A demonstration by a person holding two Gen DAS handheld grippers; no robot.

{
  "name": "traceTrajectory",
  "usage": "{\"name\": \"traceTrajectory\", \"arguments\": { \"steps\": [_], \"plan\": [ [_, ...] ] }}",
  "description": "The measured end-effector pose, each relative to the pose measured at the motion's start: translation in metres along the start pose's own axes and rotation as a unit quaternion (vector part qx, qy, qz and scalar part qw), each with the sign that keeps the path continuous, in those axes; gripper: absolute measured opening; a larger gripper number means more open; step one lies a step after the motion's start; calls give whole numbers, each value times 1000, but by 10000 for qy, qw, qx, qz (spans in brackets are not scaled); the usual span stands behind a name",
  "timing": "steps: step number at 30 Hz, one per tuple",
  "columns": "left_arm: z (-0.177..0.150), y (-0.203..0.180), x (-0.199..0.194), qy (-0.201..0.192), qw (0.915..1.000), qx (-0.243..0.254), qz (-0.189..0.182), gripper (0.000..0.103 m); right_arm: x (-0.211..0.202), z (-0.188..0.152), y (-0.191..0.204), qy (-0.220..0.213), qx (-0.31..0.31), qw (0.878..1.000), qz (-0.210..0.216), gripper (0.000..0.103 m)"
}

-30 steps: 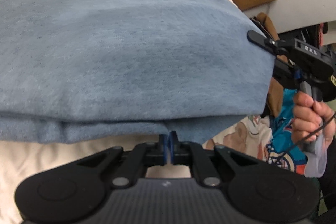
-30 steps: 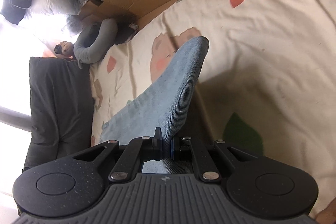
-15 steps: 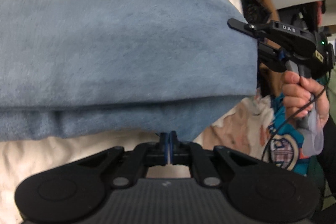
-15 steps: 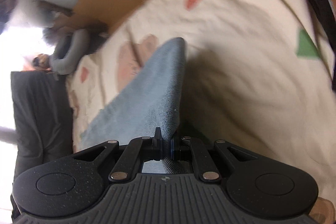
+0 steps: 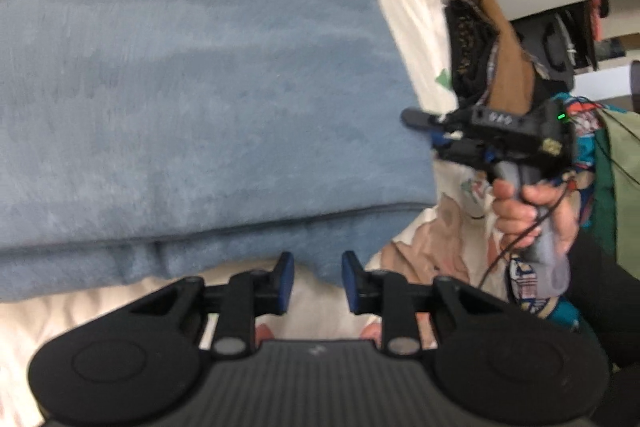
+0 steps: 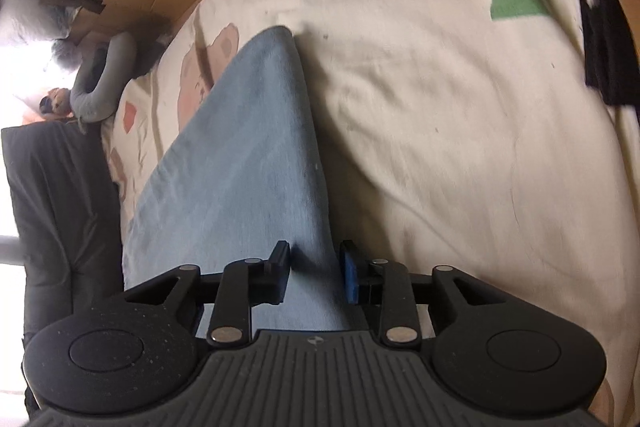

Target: Fold clothes

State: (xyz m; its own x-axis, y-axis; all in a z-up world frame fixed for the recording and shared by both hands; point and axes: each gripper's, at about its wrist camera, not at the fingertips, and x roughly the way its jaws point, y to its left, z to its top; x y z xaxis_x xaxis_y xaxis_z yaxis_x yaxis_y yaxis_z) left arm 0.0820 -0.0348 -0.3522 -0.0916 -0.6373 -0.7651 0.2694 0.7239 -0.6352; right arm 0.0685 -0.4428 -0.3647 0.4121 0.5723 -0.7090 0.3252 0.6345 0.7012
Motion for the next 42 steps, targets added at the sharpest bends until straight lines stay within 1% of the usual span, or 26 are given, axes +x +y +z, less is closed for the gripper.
{"name": "traceTrajectory", "arguments": {
  "steps": [2,5,8,11,13,15,17,19,21,25,29,30,31,32,33,36,37,38,39,40,41,42],
  "plan": [
    [4,0,-11,-126,9999,62,16,28,0,-5,-6,102,52,9999,65,32],
    [16,2,-20,-368,9992,22,142,31,3,-15,-16,271,143,9994,155,32],
    [29,7,-20,-511,9981,-39,332,31,2,-24,-22,337,247,9988,272,32],
    [36,13,-21,-593,9972,-91,435,31,-2,-28,-24,381,320,9978,432,32],
    [38,16,-21,-669,9963,-49,546,31,-7,-30,-25,410,345,9967,605,32],
    [38,22,-25,-749,9948,29,687,31,-14,-31,-28,415,468,9940,894,32],
    [39,28,-29,-821,9924,168,901,31,-17,-33,-33,463,584,9908,1126,33],
    [40,37,-34,-869,9909,207,1005,31,-17,-34,-37,502,660,9894,1192,33],
    [42,44,-37,-894,9901,213,1064,31,-13,-36,-40,510,728,9898,1114,33],
    [47,52,-40,-829,9886,412,1186,31,-1,-40,-45,500,804,9915,888,39],
    [51,53,-37,-666,9899,595,1097,31,8,-43,-39,469,660,9937,775,39],
    [51,52,-35,-629,9899,645,1091,31,8,-43,-37,460,626,9942,745,38],
    [51,51,-34,-593,9899,696,1084,31,6,-43,-36,457,595,9944,748,33],
    [50,50,-32,-560,9899,735,1077,29,5,-43,-35,456,565,9945,757,25],
    [49,49,-31,-537,9901,738,1068,28,1,-43,-34,451,564,9938,848,24],
    [44,49,-26,-487,9911,701,1022,24,-12,-42,-32,345,677,9878,1363,23],
    [42,50,-24,-467,9910,699,1047,22,-13,-42,-31,322,710,9868,1421,23],
    [40,50,-21,-446,9908,697,1071,21,-14,-42,-30,302,741,9860,1462,26],
    [38,51,-19,-432,9907,689,1090,21,-14,-42,-29,310,744,9867,1409,27],
    [37,52,-19,-438,9908,668,1095,21,-12,-42,-29,322,762,9875,1342,30],
    [37,53,-18,-444,9908,647,1100,20,-9,-41,-30,334,786,9881,1276,37],
    [36,54,-17,-450,9909,627,1105,20,-7,-41,-30,347,809,9887,1210,41]
  ]
}}
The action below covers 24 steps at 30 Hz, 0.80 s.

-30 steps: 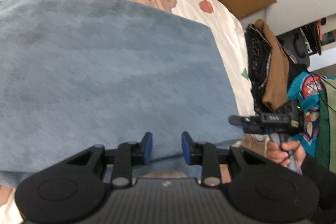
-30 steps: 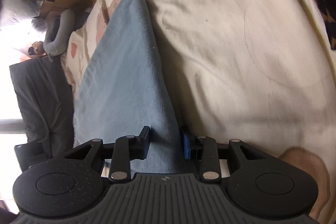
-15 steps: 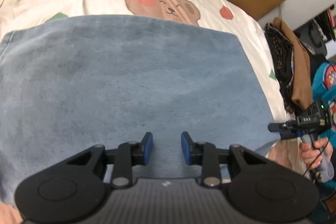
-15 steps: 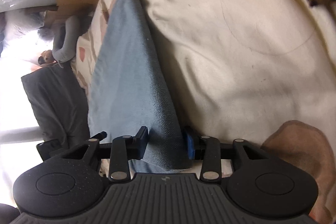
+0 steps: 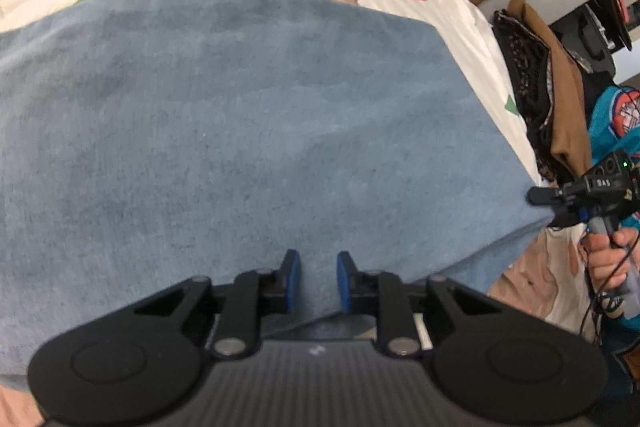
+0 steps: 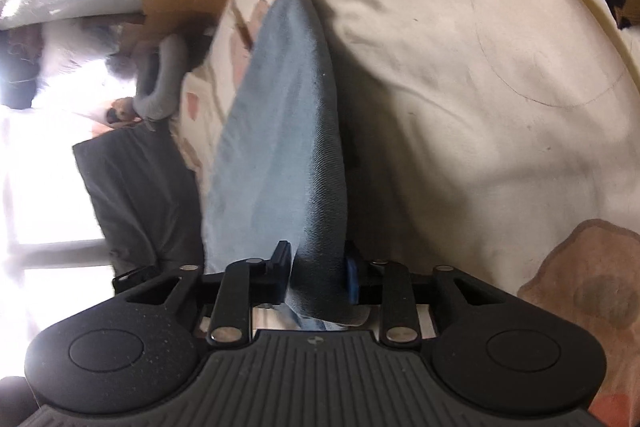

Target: Fold clothes

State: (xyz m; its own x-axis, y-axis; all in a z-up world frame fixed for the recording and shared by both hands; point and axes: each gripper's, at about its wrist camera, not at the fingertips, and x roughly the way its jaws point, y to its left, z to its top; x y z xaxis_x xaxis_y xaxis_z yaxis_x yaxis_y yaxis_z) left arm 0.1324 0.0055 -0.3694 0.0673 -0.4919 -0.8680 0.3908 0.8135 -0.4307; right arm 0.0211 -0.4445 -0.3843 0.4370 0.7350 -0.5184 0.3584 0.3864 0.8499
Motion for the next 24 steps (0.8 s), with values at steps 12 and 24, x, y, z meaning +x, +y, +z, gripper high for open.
{"name": "traceTrajectory", "arguments": {
  "steps": [12,24],
  "plan": [
    [-2,-9,10,118,9988,330,332,14,24,7,-4,7,-13,9996,-277,27],
    [-3,-31,11,400,9958,495,655,0,12,5,17,-68,-347,9988,-325,15]
  ]
}}
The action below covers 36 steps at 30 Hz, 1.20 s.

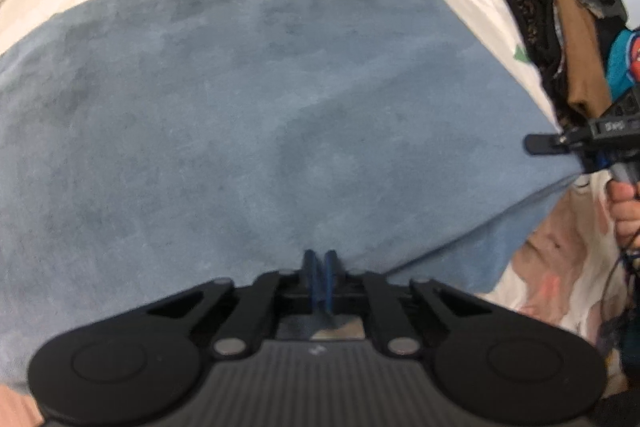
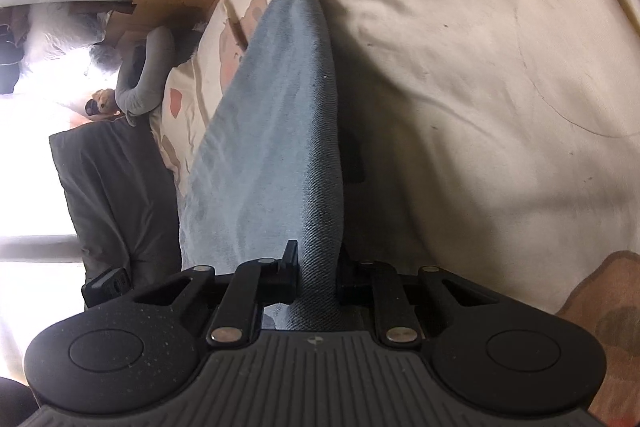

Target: Fold clothes

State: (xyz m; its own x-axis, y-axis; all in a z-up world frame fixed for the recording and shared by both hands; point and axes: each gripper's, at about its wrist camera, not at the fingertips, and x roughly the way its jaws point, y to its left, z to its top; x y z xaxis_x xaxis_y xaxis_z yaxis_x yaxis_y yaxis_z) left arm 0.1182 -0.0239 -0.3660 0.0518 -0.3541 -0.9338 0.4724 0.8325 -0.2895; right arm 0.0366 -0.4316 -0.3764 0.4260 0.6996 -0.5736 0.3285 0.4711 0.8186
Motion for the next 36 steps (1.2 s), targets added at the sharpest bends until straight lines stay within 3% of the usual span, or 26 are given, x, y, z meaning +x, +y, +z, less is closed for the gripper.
{"name": "traceTrajectory", "arguments": {
  "steps": [6,9,11,13,21,27,36],
  "plan": [
    [3,3,8,156,9998,-74,-60,2,3,1,-2,51,24,10000,-65,16],
    [14,14,-2,159,9989,-390,-182,1,3,2,0,50,-45,9999,-149,22],
    [22,18,-10,-2,9991,-414,-73,2,1,3,2,6,-96,9998,-158,35],
    [30,23,-11,-61,9991,-430,-18,2,1,6,2,-28,-88,9998,-188,37],
    [59,26,2,-239,9989,-341,210,2,0,17,-2,-214,13,9995,-240,39],
    [83,30,5,-607,9955,-497,535,3,0,23,-4,-308,29,9994,-165,40],
    [120,41,10,-995,9911,-641,607,2,11,35,-3,-330,8,9994,-137,40]
  ]
}}
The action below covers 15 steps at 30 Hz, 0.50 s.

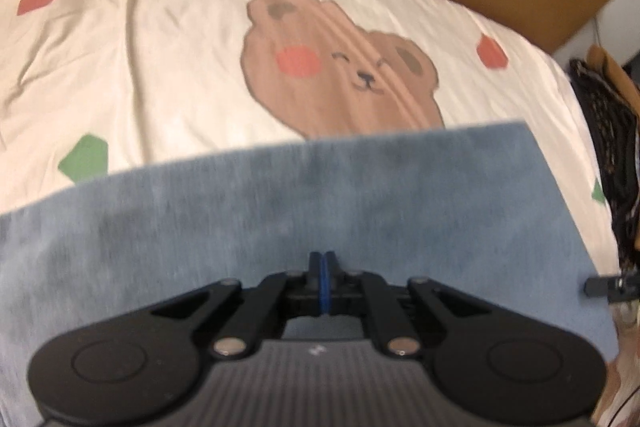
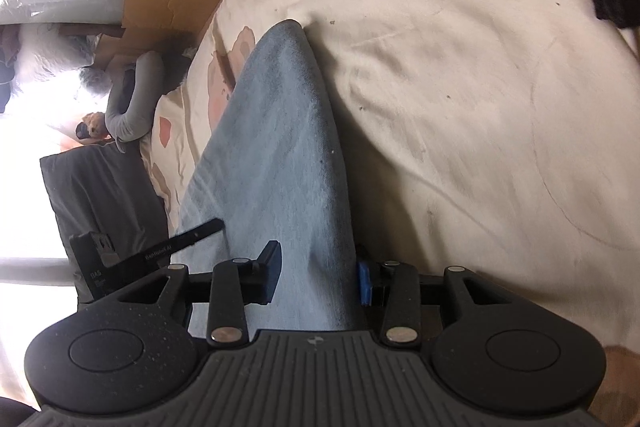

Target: Fold clothes

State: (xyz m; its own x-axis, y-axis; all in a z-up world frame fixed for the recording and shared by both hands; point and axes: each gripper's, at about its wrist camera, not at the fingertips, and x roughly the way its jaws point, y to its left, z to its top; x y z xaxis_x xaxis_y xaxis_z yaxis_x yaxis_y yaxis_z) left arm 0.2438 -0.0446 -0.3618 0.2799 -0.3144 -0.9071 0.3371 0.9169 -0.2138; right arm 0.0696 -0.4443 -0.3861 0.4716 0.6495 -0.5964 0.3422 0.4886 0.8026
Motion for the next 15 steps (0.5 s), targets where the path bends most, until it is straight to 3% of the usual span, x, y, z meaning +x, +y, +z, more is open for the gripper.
{"name": "traceTrajectory", "arguments": {
  "steps": [4,8,15],
  "plan": [
    [17,-1,-1,-288,9995,-15,163,2,2,6,5,-64,-101,9999,-11,40],
    [28,1,6,-303,9994,-106,156,2,5,10,7,-120,-131,9998,-29,40],
    [6,-1,3,-116,9998,-156,-24,2,8,13,8,-189,-111,9997,-66,40]
  ]
}}
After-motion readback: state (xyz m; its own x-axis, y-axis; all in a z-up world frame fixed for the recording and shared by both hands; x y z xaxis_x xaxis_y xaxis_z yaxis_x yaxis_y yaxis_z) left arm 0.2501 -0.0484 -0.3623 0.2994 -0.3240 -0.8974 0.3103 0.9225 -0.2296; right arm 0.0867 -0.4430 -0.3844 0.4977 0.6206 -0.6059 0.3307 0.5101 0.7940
